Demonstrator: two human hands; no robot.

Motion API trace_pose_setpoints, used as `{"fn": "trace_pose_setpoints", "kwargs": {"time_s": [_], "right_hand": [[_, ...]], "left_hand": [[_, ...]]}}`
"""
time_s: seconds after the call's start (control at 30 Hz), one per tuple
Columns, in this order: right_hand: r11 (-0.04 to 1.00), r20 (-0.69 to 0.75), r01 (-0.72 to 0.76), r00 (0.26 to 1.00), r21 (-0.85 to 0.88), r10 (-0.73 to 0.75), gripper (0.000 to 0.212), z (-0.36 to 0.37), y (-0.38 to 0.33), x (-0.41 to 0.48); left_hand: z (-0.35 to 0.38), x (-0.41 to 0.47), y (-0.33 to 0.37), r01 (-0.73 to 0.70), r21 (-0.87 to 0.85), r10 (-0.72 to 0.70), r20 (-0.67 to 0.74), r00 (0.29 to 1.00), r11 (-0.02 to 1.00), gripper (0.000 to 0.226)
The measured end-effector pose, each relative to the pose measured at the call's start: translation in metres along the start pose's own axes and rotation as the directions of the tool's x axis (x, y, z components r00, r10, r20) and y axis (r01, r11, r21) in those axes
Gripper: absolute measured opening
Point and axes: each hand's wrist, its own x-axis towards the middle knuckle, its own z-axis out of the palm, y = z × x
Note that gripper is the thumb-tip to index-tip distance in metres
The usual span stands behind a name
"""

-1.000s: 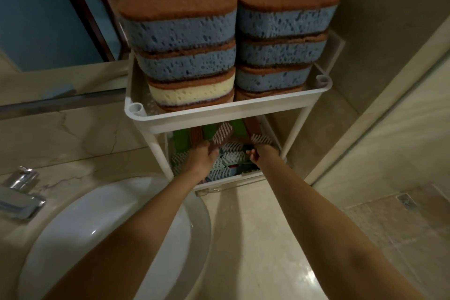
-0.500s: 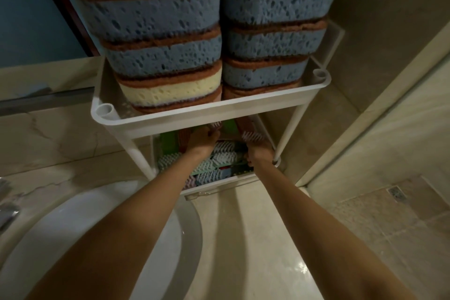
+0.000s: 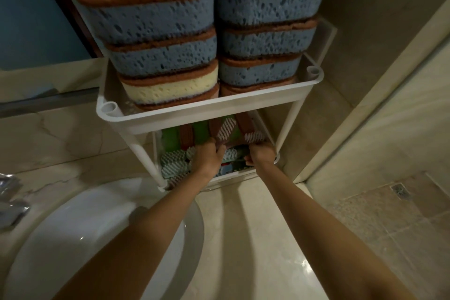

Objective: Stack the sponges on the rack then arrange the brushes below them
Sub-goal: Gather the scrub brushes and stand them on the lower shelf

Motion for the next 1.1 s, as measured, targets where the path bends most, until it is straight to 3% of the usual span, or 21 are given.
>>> {"fn": "trace_pose_setpoints", "kwargs": {"time_s": [0.2,0.3,0.37,0.5,0.67,0.93,1.1], "right_hand": [[0.998,0.056,0.031,0.998,-0.062,-0.027,0.010,-0.012,-0.002,-0.013],[0.969,0.040,0.170,0.985,-0.179,-0.165,0.015,-0.016,0.007,-0.020],[0.927,0.011,0.272,0.960,-0.259,-0.278,0.014,-0.017,0.010,-0.029],[0.848,-0.069,0.388,0.896,-0.361,-0.439,0.017,-0.018,0.015,-0.044],[0.838,-0.065,0.305,0.926,-0.452,-0.372,0.020,-0.022,0.017,-0.043],[0.812,0.004,0.220,0.966,-0.541,-0.260,0.026,-0.023,0.015,-0.034],[0.792,-0.002,0.227,0.961,-0.567,-0.276,0.024,-0.024,0.012,-0.039]], "left_hand": [[-0.002,0.000,-0.001,-0.059,0.183,0.068,-0.045,0.997,0.981,0.028],[-0.006,-0.002,0.000,-0.167,0.353,0.202,-0.063,0.977,0.921,0.026],[-0.007,-0.005,0.008,-0.240,0.427,0.266,-0.001,0.964,0.872,0.023],[0.004,-0.006,0.031,-0.304,0.467,0.287,0.109,0.952,0.830,0.023],[0.024,0.001,0.043,-0.358,0.450,0.296,0.205,0.933,0.818,0.030],[0.032,0.014,0.037,-0.375,0.417,0.313,0.210,0.926,0.828,0.037],[0.030,0.017,0.021,-0.396,0.396,0.333,0.220,0.917,0.828,0.033]]}}
